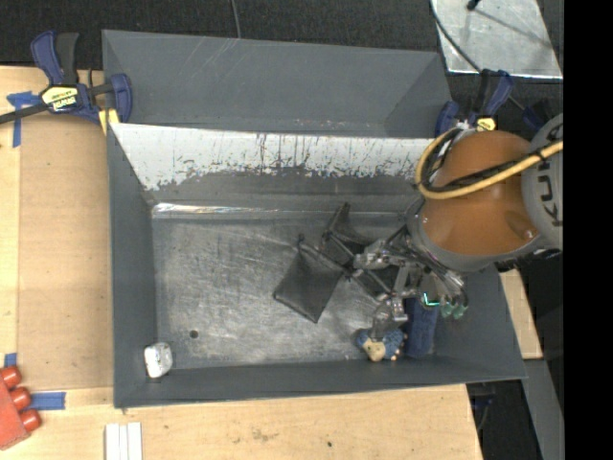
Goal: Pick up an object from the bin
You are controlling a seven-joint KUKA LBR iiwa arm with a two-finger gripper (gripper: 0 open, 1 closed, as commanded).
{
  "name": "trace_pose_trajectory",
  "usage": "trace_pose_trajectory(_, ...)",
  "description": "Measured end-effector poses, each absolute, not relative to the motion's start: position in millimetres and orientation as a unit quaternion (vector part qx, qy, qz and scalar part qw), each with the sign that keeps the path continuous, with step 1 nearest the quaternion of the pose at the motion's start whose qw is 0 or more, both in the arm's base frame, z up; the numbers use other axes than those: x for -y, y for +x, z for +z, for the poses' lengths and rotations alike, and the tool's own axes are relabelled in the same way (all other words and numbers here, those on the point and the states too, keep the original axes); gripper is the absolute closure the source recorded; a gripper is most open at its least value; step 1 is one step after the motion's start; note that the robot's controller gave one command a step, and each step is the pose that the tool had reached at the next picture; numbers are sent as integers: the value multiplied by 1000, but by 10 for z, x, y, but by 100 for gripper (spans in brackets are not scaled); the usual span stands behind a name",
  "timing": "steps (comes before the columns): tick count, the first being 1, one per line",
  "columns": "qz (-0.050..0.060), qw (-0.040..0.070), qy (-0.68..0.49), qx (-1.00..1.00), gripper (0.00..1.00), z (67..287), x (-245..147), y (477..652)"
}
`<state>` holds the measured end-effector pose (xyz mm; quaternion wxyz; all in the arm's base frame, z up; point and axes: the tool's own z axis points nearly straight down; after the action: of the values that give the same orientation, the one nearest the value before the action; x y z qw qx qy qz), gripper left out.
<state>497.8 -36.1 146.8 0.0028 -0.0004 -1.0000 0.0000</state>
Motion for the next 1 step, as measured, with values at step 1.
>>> trace_pose_trajectory(1,1,-3,122,993,0,731,-186,5476)
